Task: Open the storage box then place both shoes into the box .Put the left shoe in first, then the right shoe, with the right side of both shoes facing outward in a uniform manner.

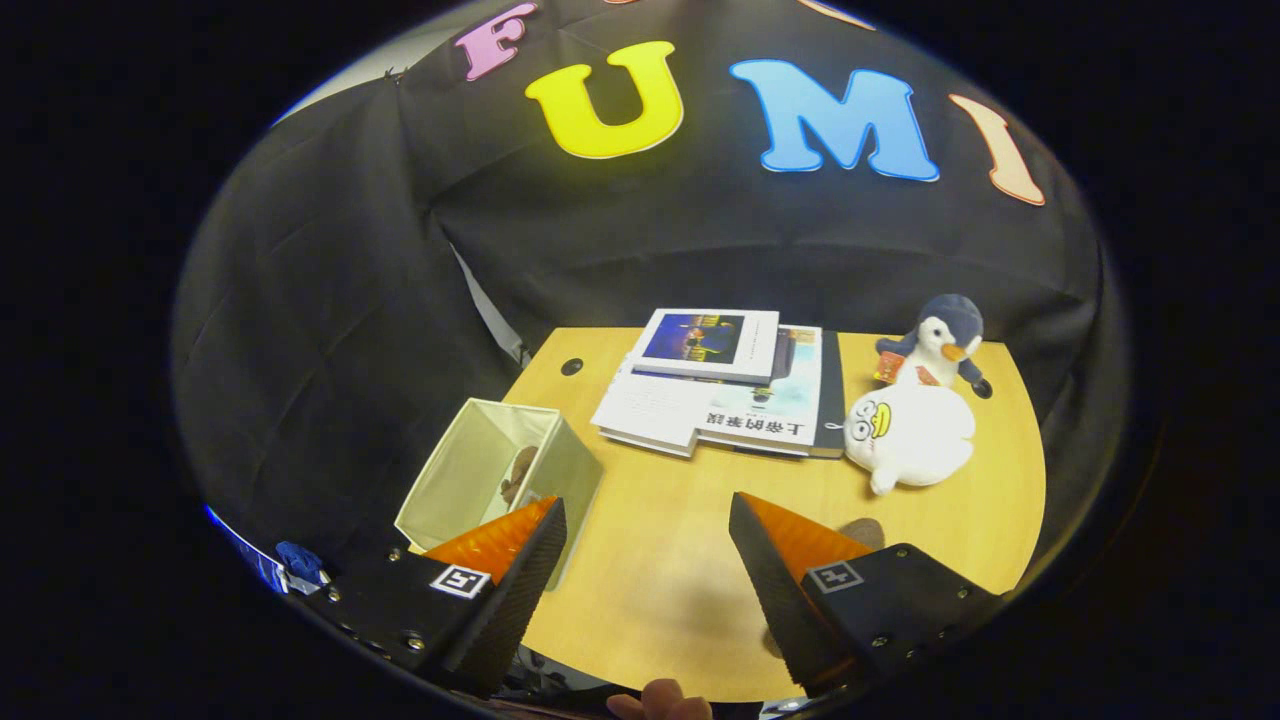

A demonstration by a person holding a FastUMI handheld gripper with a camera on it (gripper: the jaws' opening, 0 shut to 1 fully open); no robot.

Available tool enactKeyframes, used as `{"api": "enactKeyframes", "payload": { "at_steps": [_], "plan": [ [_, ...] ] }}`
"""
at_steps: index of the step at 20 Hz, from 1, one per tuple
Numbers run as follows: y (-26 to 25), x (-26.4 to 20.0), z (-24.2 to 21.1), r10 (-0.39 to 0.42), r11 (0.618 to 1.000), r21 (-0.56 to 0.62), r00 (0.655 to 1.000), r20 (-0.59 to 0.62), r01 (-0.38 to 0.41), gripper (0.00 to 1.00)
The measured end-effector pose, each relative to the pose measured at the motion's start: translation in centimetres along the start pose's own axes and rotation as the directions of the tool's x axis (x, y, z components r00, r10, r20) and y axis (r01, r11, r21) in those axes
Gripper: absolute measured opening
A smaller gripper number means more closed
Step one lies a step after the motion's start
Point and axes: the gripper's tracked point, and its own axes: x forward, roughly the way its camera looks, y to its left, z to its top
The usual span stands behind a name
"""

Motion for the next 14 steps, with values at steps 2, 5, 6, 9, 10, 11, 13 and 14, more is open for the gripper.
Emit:
{"api": "enactKeyframes", "payload": {
  "at_steps": [2, 5, 6, 9, 10, 11, 13, 14],
  "plan": [
    [-2.5, -0.5, -1.3, -0.024, 0.999, 0.022, 1.0, -0.009, 0.024, 0.99],
    [-6.0, -1.2, -3.2, -0.06, 0.995, 0.08, 0.998, -0.028, 0.062, 0.99],
    [-7.0, -1.4, -3.9, -0.069, 0.992, 0.1, 0.997, -0.035, 0.072, 0.99],
    [-10.2, -1.3, -5.9, -0.096, 0.986, 0.13, 0.994, -0.057, 0.103, 0.99],
    [-11.3, -1.1, -7.0, -0.11, 0.983, 0.139, 0.991, -0.076, 0.12, 0.99],
    [-12.4, -0.9, -8.1, -0.122, 0.981, 0.142, 0.988, -0.097, 0.135, 0.99],
    [-14.4, -0.1, -10.4, -0.14, 0.974, 0.158, 0.98, -0.14, 0.161, 0.99],
    [-15.5, 0.4, -11.7, -0.15, 0.97, 0.167, 0.974, -0.167, 0.178, 0.99]
  ]
}}
